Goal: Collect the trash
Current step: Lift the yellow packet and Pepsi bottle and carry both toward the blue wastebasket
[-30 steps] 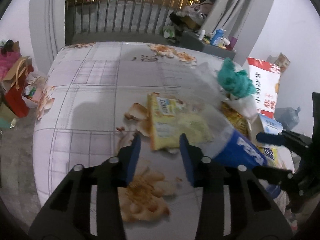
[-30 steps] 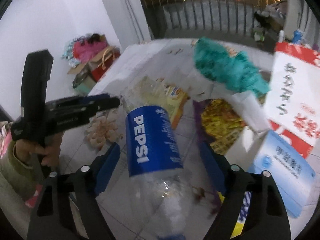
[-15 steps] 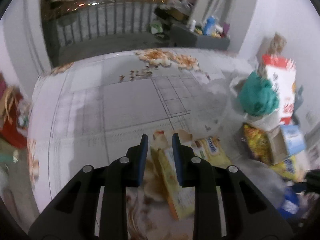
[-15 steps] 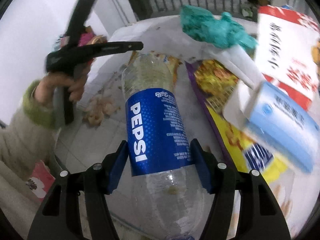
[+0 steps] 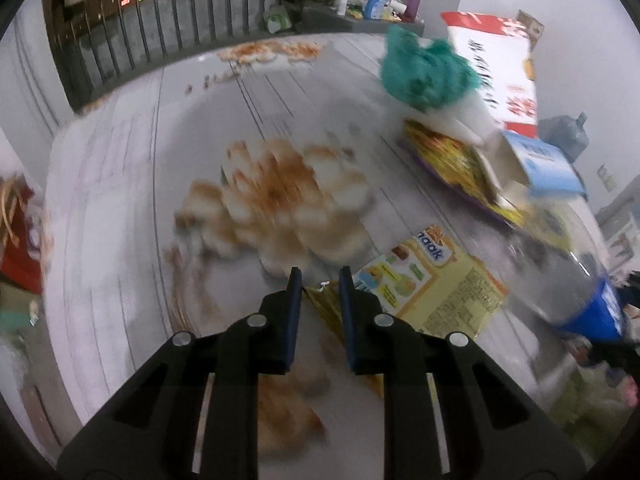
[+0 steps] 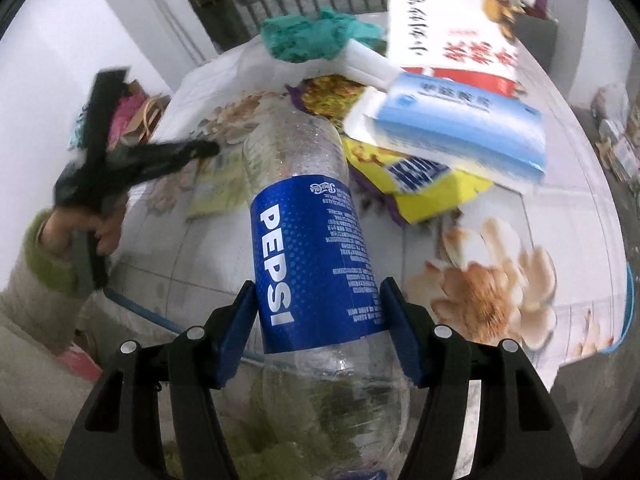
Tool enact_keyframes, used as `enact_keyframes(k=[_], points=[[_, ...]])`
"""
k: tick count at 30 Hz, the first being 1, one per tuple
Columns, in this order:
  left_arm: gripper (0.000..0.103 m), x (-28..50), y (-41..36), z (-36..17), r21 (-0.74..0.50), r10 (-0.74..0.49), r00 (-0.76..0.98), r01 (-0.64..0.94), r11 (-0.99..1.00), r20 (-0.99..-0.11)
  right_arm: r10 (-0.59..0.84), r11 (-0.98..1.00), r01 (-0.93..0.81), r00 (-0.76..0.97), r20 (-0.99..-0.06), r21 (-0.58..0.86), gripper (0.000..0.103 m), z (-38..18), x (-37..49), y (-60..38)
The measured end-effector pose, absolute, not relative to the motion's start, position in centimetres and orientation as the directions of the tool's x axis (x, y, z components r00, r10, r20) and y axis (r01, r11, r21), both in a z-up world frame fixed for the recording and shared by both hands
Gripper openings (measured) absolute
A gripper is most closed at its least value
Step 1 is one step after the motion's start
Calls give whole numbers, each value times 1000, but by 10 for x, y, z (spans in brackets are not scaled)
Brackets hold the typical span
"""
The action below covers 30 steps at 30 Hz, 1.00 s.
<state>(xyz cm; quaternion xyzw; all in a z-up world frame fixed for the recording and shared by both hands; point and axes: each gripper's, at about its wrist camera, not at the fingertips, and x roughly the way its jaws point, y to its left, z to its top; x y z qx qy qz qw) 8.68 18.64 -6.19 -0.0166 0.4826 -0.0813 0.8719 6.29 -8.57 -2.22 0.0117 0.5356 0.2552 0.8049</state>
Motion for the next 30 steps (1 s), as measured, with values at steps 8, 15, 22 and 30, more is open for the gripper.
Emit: enact_keyframes(k=[8, 15, 22, 30], points=[[32, 31, 216, -40, -313, -244, 554, -31, 949, -796, 471, 856, -402, 346, -812, 325, 61, -18, 67, -85], [34, 19, 225, -68, -469, -378, 458, -99, 877, -804, 512, 813, -475, 309, -801, 337, 61, -36, 79, -37], [34, 22, 219, -79, -667, -577, 478, -24, 745, -662, 518, 809, -466, 278, -809, 357, 60, -42, 89, -37], [16, 23, 205, -89, -636, -553, 462, -34, 771, -694, 531, 805, -463, 282, -799, 371, 60, -46, 83, -37]])
